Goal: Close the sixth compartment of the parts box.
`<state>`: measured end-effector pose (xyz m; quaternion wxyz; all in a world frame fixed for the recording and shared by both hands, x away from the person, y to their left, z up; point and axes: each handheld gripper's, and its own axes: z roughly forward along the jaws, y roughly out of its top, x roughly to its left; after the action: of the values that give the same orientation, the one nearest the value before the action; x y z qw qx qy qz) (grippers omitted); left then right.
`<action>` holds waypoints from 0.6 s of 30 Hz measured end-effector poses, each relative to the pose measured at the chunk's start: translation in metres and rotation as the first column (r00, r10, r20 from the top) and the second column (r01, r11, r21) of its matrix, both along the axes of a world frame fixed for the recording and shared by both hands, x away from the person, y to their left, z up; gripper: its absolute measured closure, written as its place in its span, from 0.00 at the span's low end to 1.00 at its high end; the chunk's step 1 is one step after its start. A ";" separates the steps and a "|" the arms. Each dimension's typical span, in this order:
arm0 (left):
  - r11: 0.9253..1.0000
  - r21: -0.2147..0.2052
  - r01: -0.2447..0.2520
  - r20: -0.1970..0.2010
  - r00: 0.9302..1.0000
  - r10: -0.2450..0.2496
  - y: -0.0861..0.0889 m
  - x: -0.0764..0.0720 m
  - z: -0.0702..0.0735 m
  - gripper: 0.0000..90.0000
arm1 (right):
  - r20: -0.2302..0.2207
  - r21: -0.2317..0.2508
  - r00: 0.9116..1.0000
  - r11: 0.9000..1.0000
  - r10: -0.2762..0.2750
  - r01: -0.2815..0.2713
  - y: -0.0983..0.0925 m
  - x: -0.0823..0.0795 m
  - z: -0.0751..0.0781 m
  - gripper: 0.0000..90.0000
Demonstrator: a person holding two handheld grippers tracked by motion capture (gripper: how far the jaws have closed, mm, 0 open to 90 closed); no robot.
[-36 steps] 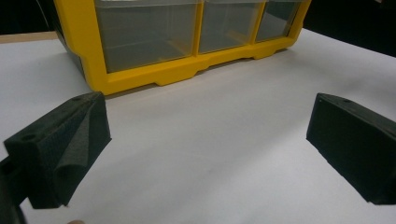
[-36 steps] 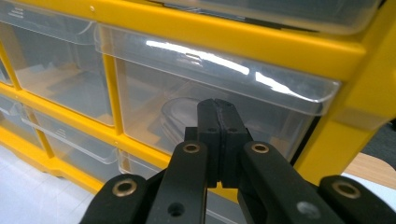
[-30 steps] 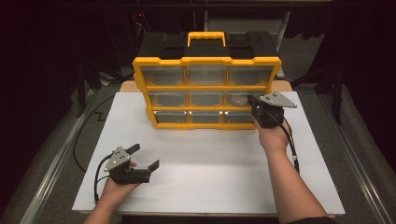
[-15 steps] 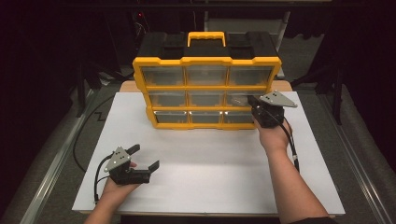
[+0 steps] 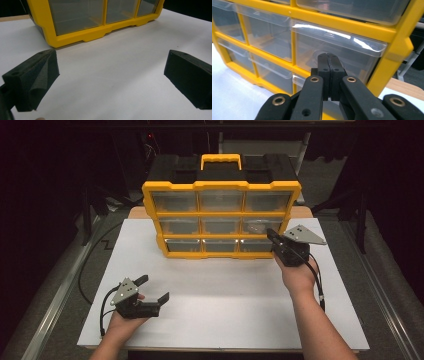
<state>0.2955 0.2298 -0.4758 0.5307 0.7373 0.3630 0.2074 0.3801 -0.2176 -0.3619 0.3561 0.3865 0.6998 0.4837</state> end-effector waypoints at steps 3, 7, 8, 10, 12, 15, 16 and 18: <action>1.000 0.000 0.000 0.000 1.000 0.000 0.000 0.000 0.000 0.01 | 0.003 0.002 1.000 1.000 0.009 -0.009 -0.003 -0.008 0.000 1.00; 1.000 0.005 0.001 -0.002 1.000 -0.001 -0.001 0.001 -0.001 0.01 | -0.004 0.000 1.000 1.000 0.025 -0.025 -0.006 -0.017 -0.006 1.00; 1.000 0.006 0.002 -0.002 1.000 -0.002 -0.001 0.001 -0.001 0.01 | -0.007 -0.002 1.000 1.000 0.027 -0.027 -0.007 -0.019 -0.010 1.00; 1.000 0.006 0.001 -0.005 1.000 -0.001 -0.002 0.001 -0.001 0.01 | -0.019 -0.002 0.999 0.999 0.032 -0.033 -0.009 -0.023 -0.018 1.00; 1.000 0.013 0.004 -0.007 1.000 -0.004 -0.003 0.001 -0.002 0.01 | -0.035 -0.011 0.999 0.999 0.033 -0.034 -0.012 -0.027 -0.028 1.00; 1.000 0.014 0.007 -0.005 1.000 -0.007 -0.003 0.001 -0.001 0.01 | -0.064 -0.013 0.998 0.999 0.028 -0.029 -0.017 -0.033 -0.045 1.00; 1.000 0.014 0.007 -0.005 1.000 -0.007 -0.003 0.000 -0.001 0.01 | -0.075 -0.015 0.997 0.999 0.026 -0.028 -0.019 -0.035 -0.051 1.00; 1.000 0.014 0.006 -0.004 1.000 -0.006 -0.003 0.000 -0.001 0.01 | -0.094 -0.017 0.995 1.000 0.019 -0.021 -0.023 -0.039 -0.061 1.00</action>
<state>0.2960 0.2271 -0.4771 0.5255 0.7426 0.3603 0.2066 0.3407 -0.2406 -0.4227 0.3212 0.3986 0.7240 0.4622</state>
